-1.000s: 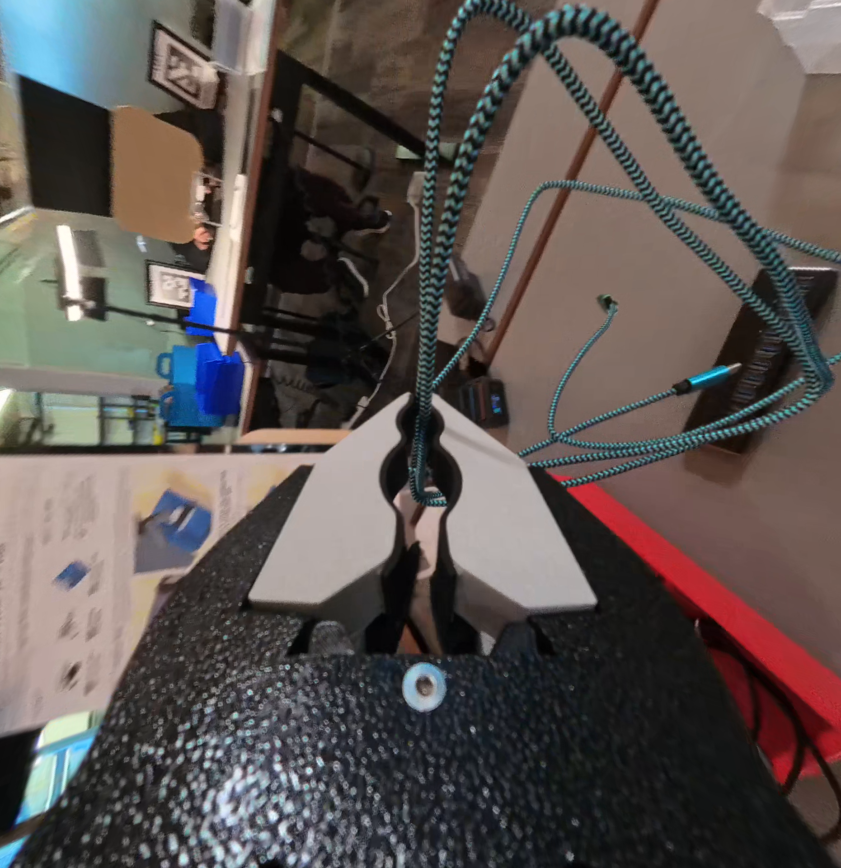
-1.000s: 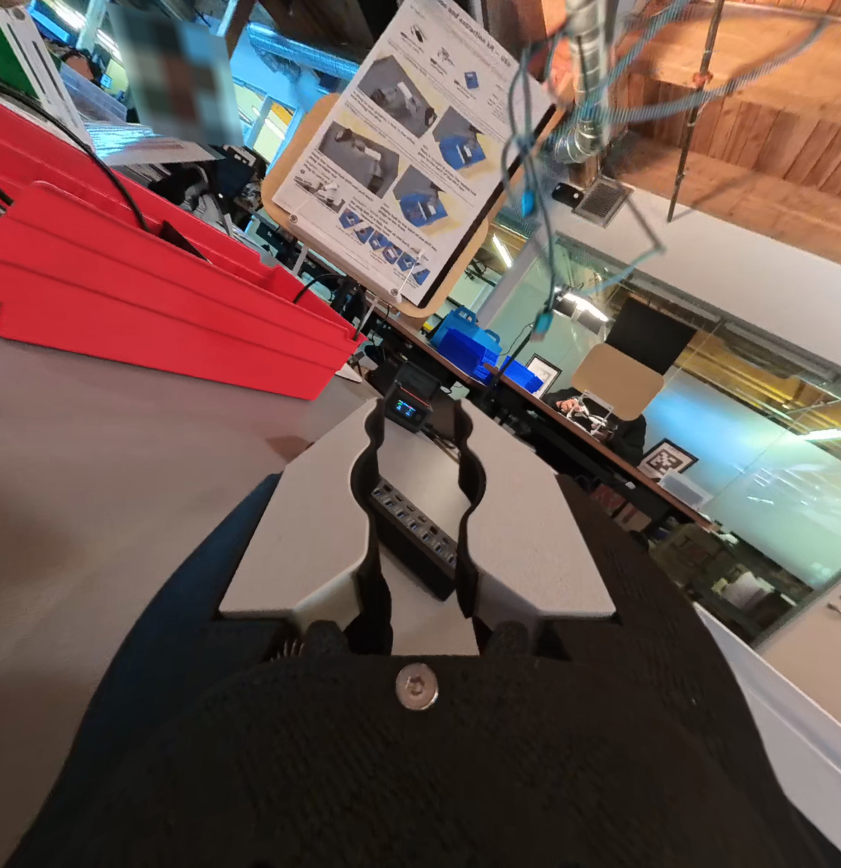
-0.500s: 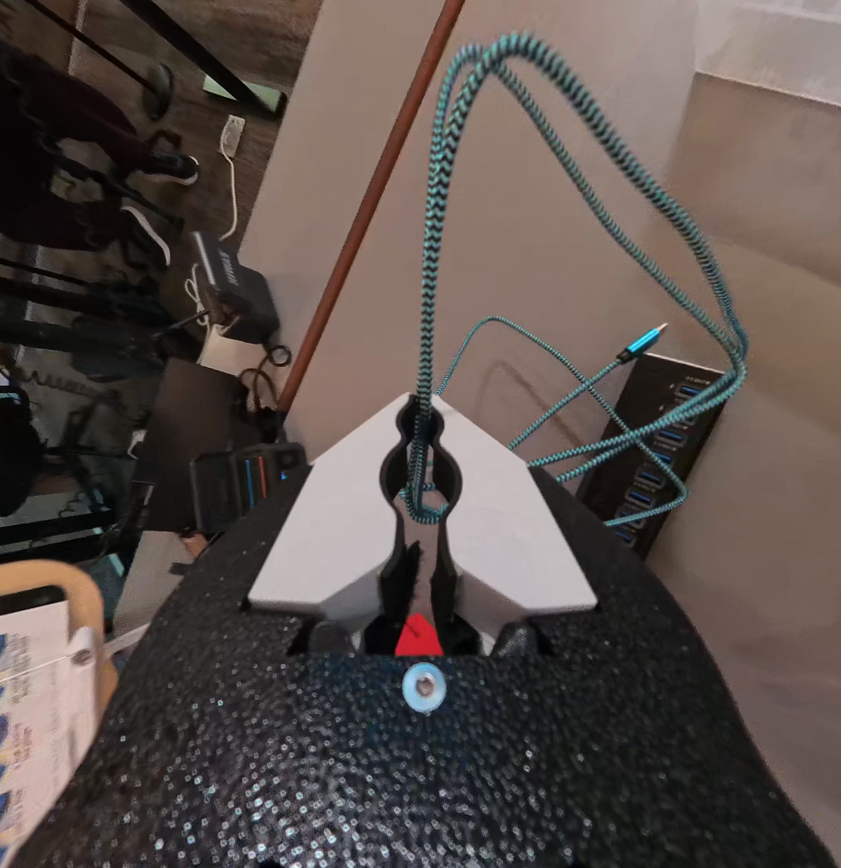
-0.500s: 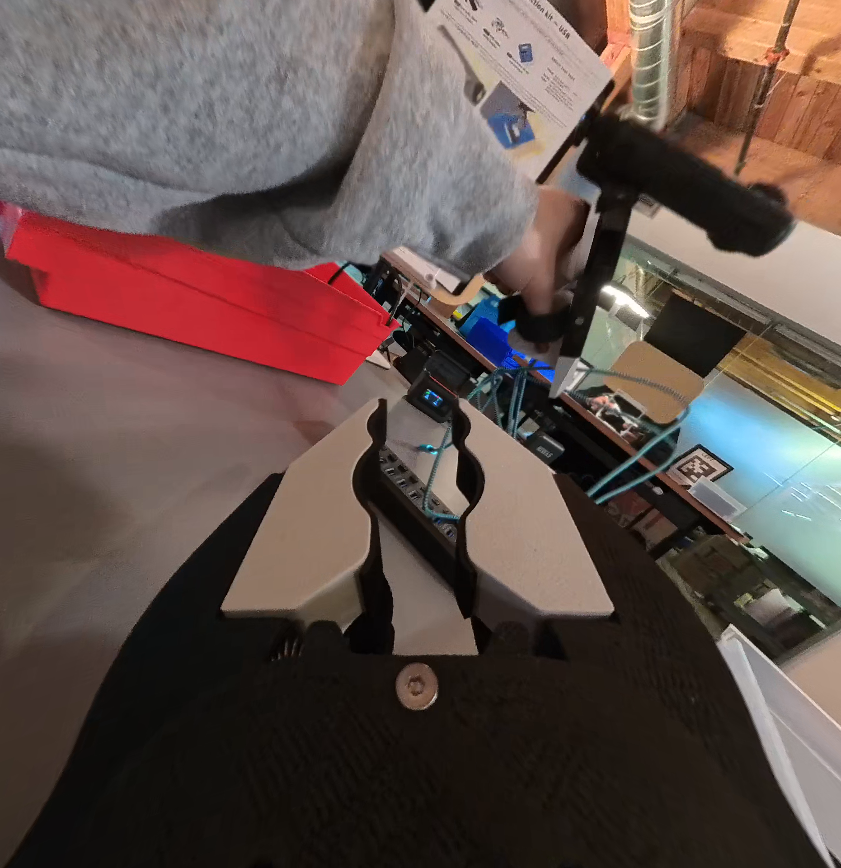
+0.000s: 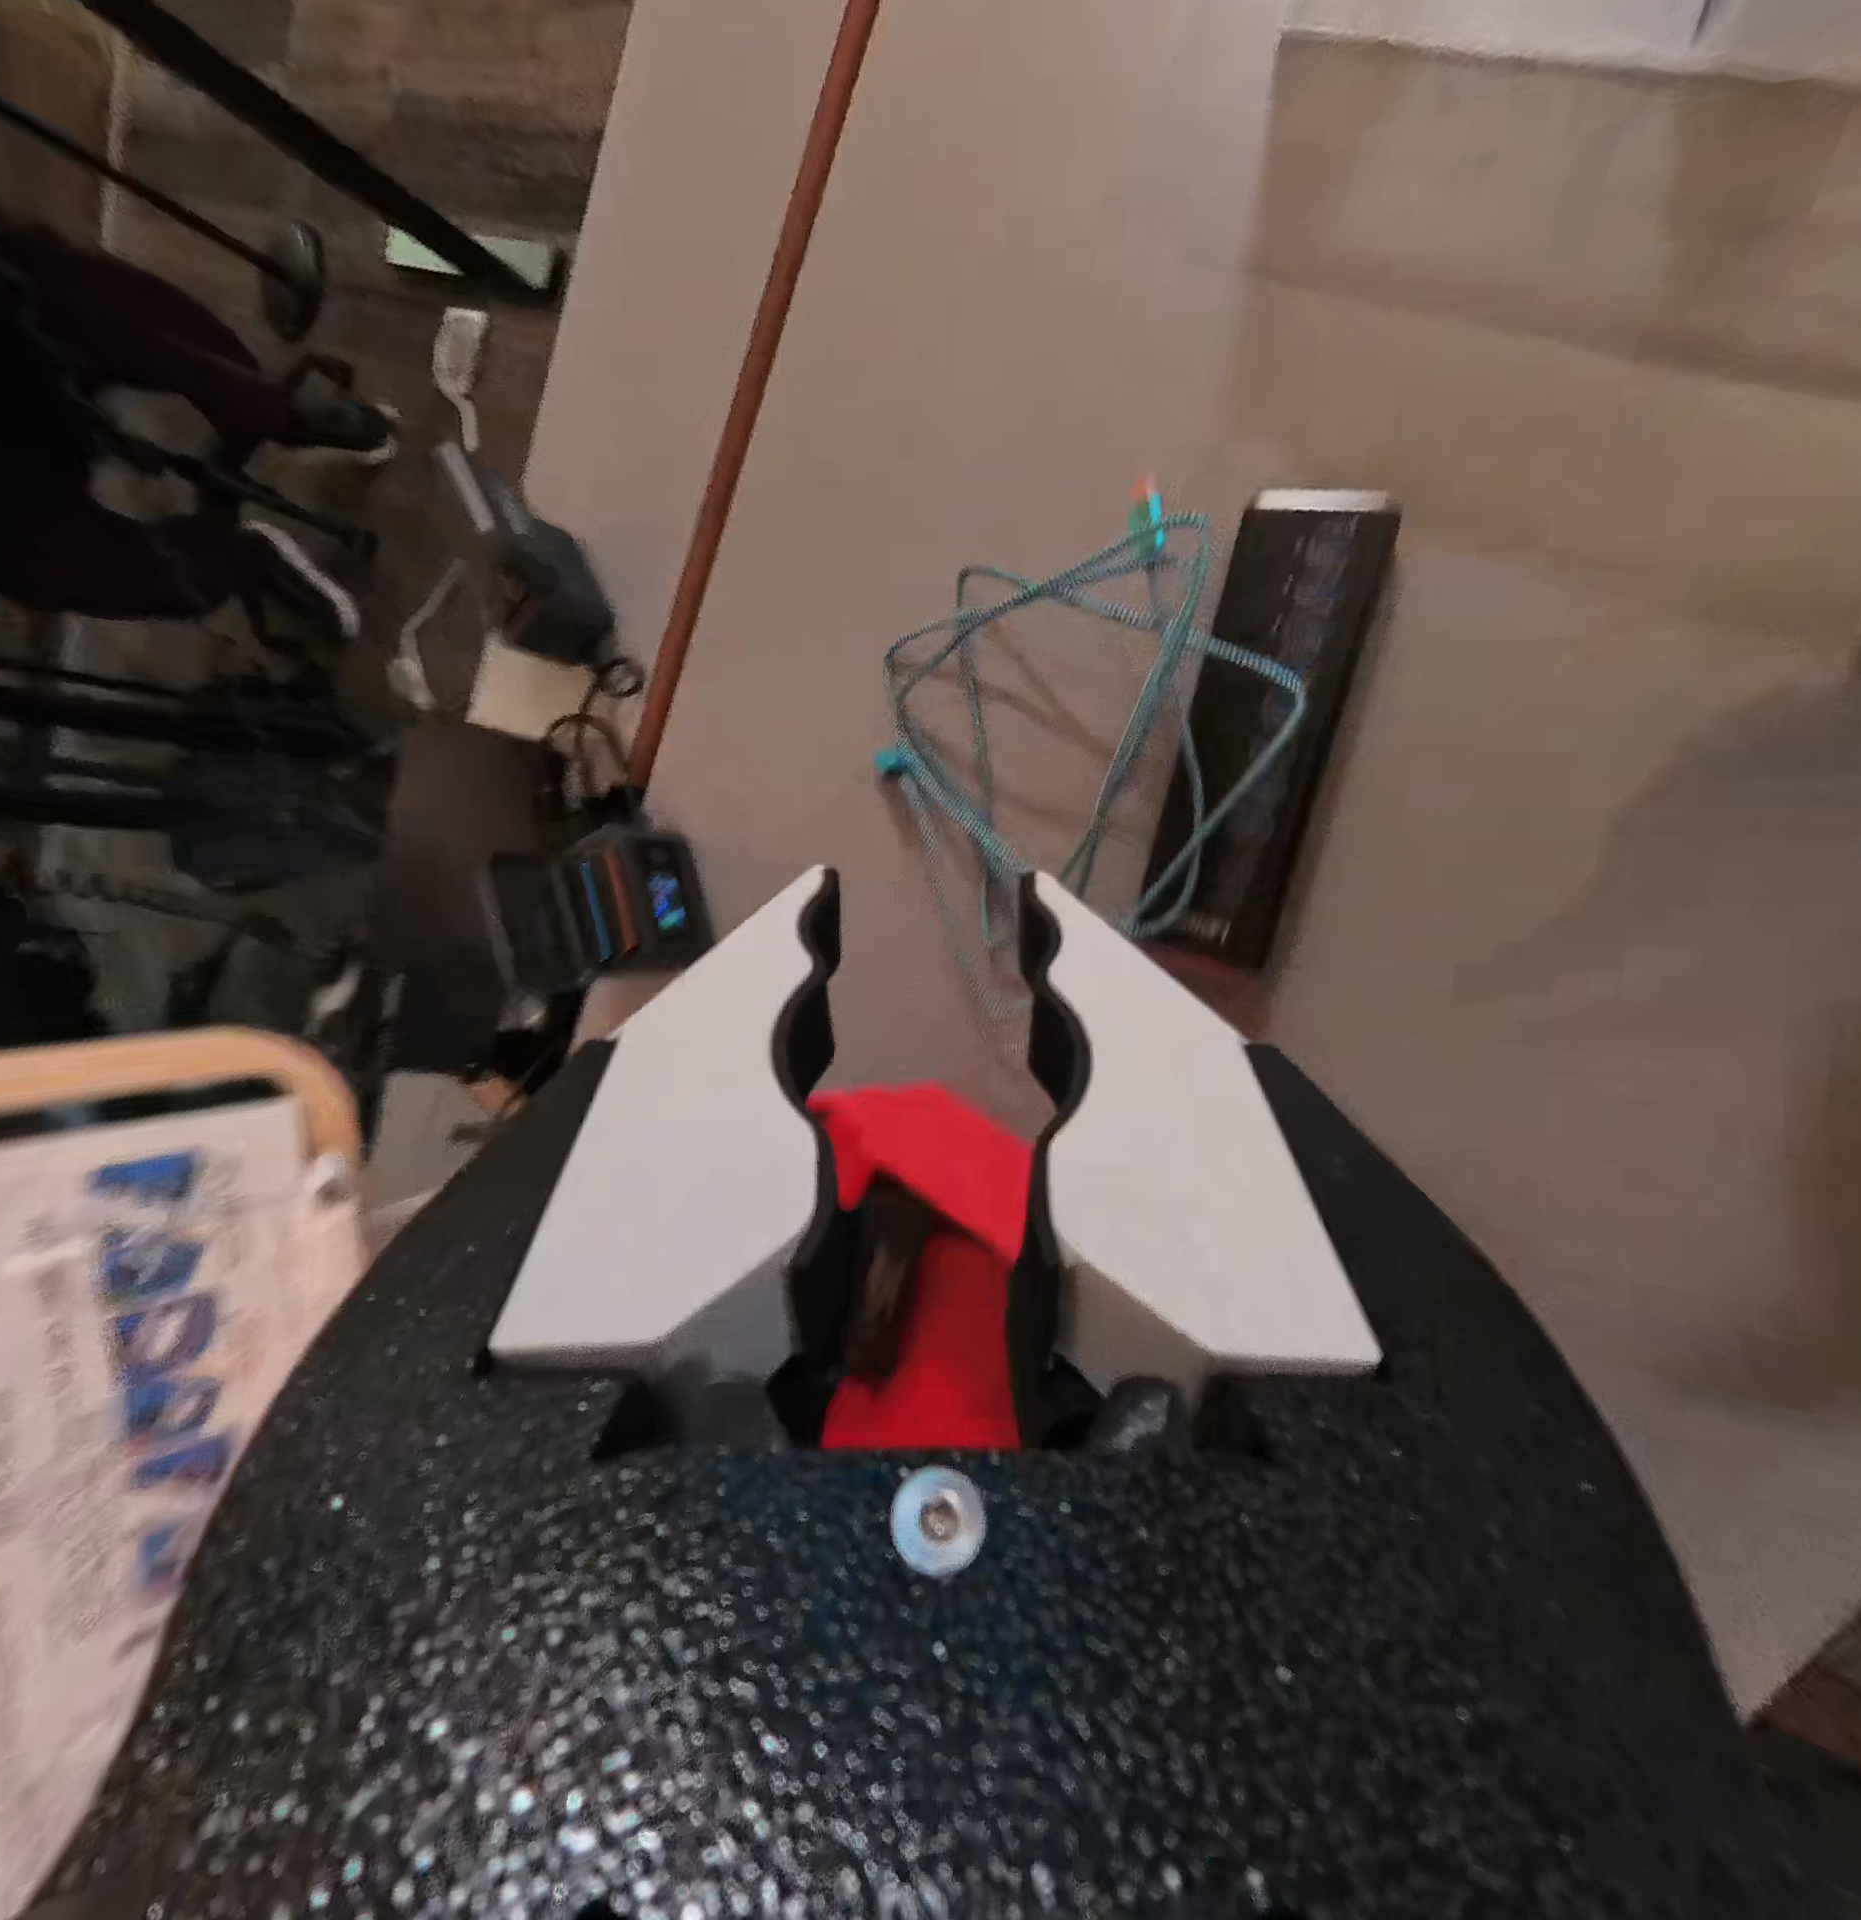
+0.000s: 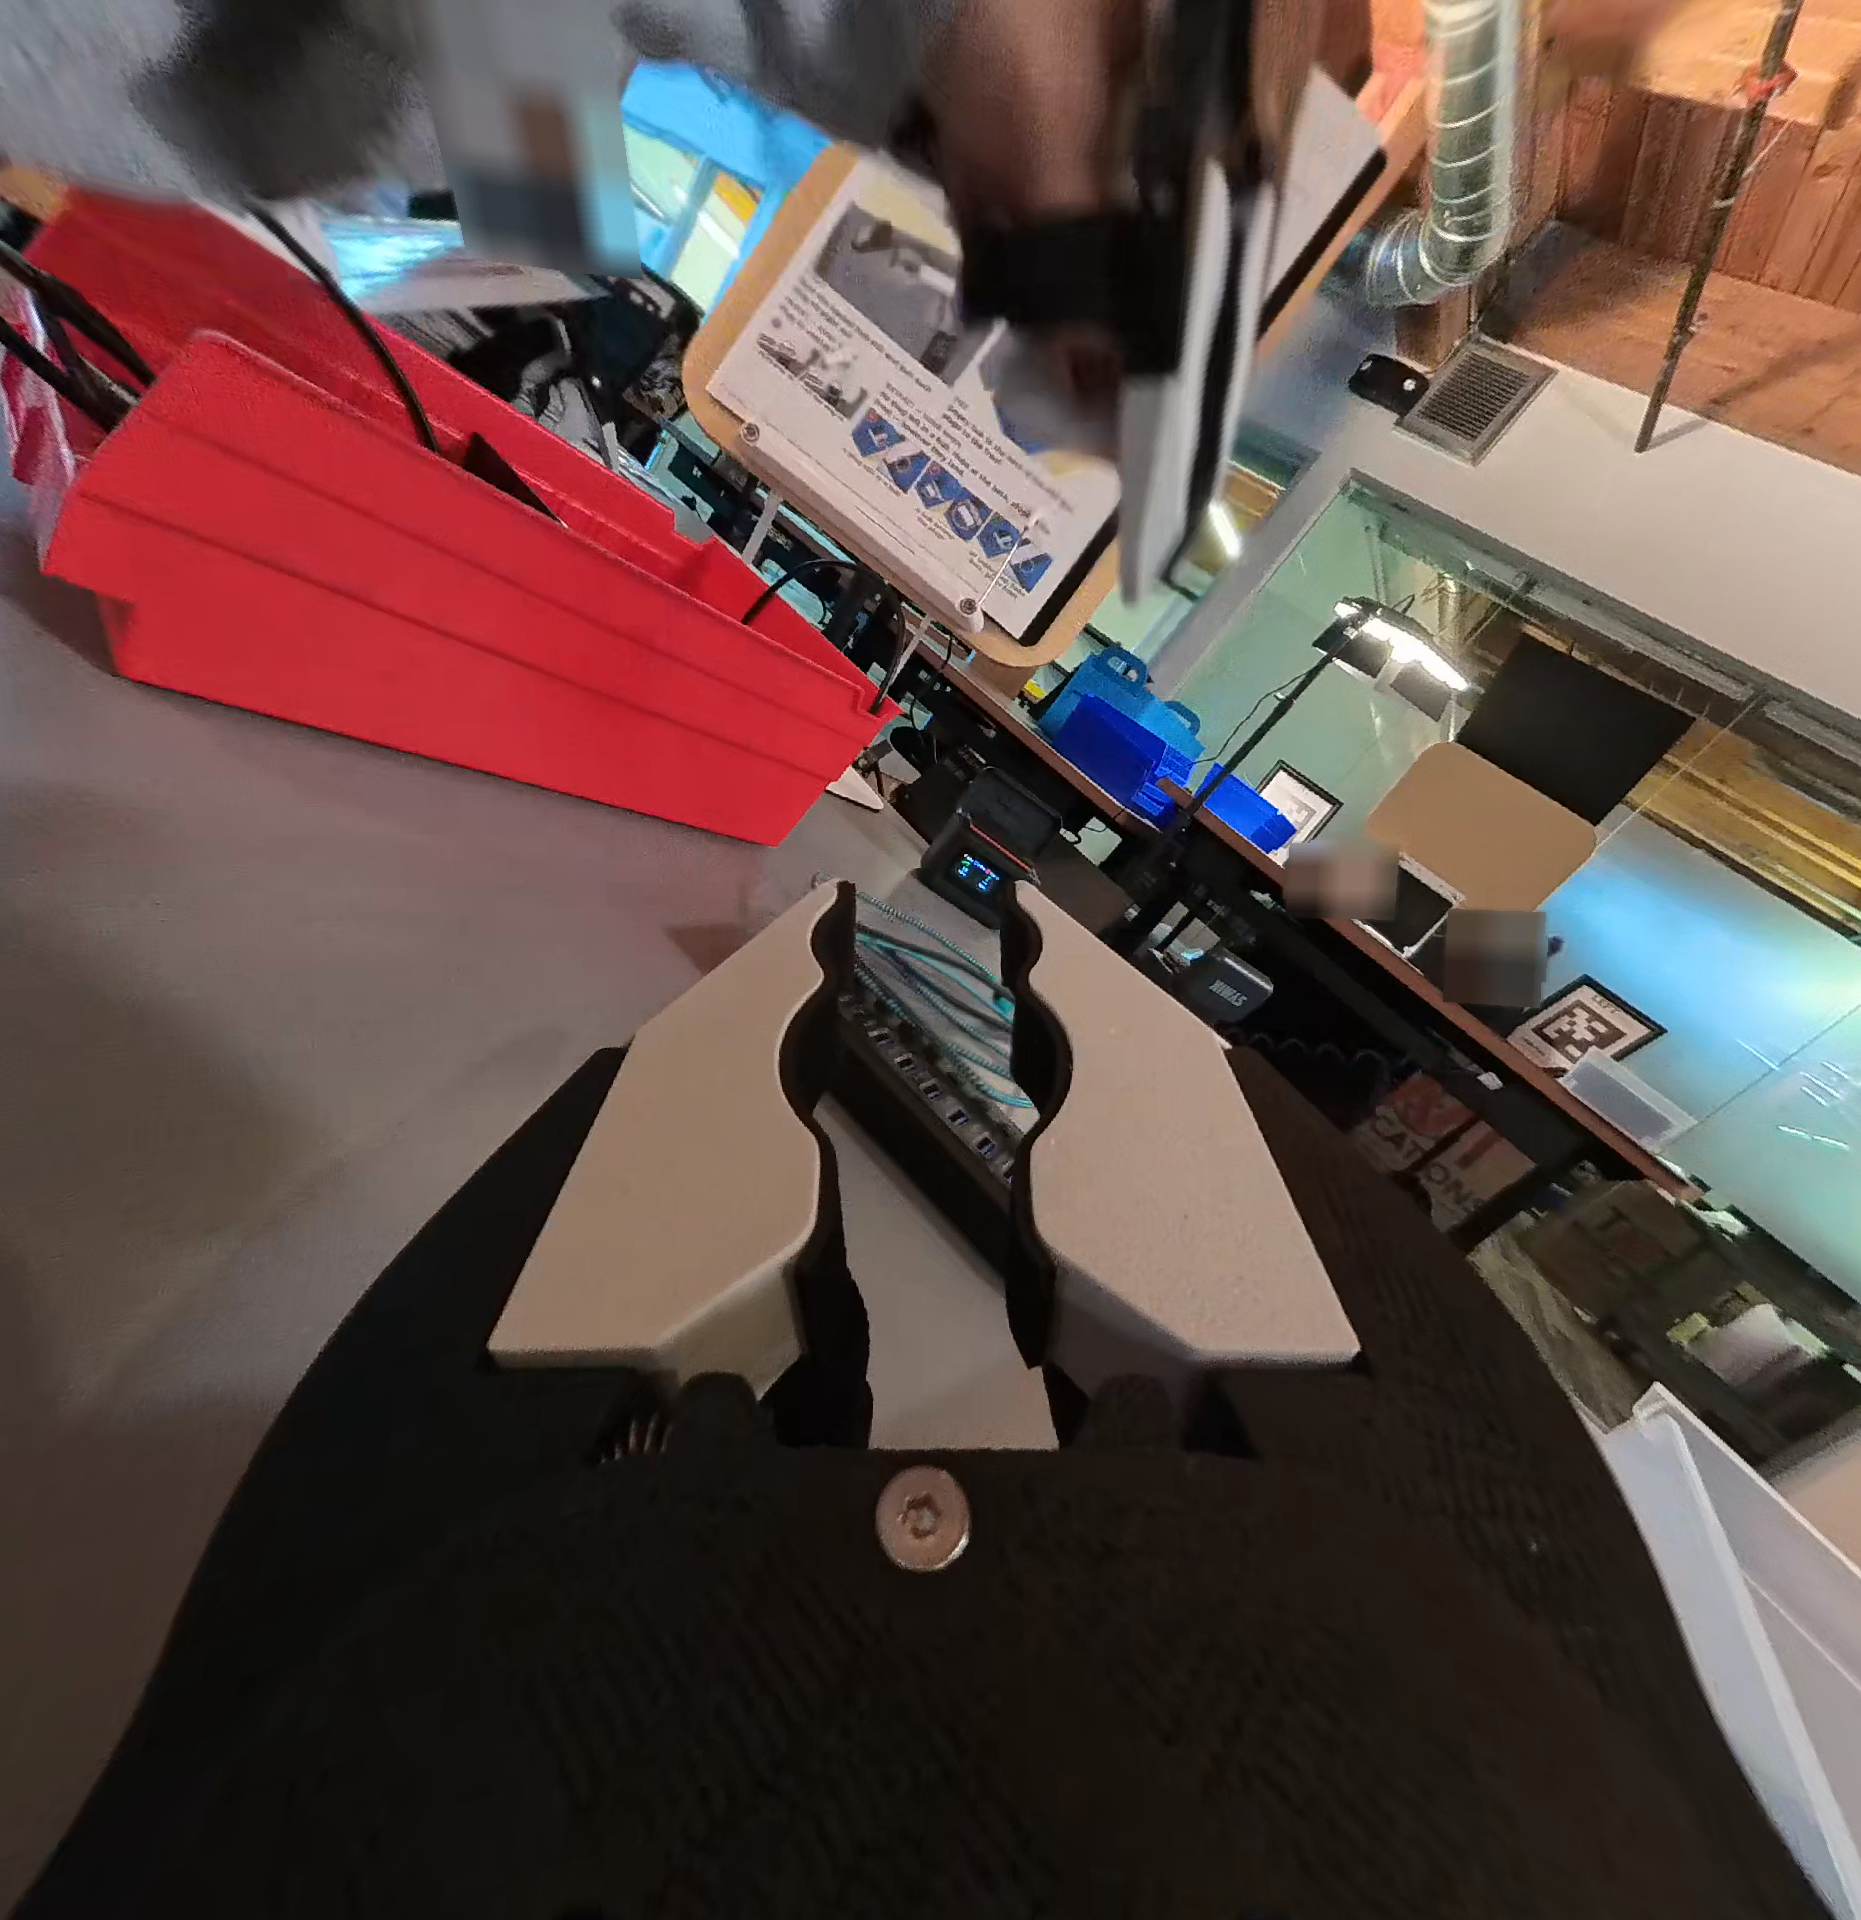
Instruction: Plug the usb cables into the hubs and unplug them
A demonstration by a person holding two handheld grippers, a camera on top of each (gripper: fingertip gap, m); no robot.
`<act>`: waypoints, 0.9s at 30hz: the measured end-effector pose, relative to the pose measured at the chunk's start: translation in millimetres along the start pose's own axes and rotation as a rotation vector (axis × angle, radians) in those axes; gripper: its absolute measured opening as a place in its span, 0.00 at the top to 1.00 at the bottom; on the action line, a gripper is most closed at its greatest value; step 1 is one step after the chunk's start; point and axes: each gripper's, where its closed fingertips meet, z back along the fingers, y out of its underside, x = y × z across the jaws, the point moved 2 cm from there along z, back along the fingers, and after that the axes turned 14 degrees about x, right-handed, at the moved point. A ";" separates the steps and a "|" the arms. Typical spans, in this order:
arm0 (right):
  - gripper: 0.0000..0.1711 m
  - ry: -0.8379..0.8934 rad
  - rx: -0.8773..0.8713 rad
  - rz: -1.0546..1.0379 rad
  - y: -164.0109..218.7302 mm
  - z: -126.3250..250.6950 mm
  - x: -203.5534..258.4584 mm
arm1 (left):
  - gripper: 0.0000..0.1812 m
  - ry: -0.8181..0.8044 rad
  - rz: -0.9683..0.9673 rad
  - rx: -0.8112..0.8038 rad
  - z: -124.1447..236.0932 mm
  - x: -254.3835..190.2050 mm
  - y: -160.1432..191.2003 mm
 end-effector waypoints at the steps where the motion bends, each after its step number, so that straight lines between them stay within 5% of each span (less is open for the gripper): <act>1: 0.85 -0.003 0.002 0.000 0.6 -0.3 0.3 | 0.83 -0.039 -0.014 0.024 13.6 1.2 17.0; 7: 0.85 -0.012 0.012 0.018 -1.5 -4.5 7.0 | 0.76 -0.030 0.092 0.215 58.7 -20.2 136.7; 14: 0.85 -0.030 0.031 0.040 0.5 -8.9 13.1 | 0.85 0.077 0.283 0.393 23.7 -58.7 255.7; 19: 0.85 -0.032 0.041 0.046 2.4 -10.1 14.5 | 0.88 0.251 0.432 0.283 -24.9 -75.8 270.3; 27: 0.85 -0.037 0.046 0.042 3.5 -9.1 13.7 | 0.83 0.308 0.496 0.311 -76.0 -75.6 274.4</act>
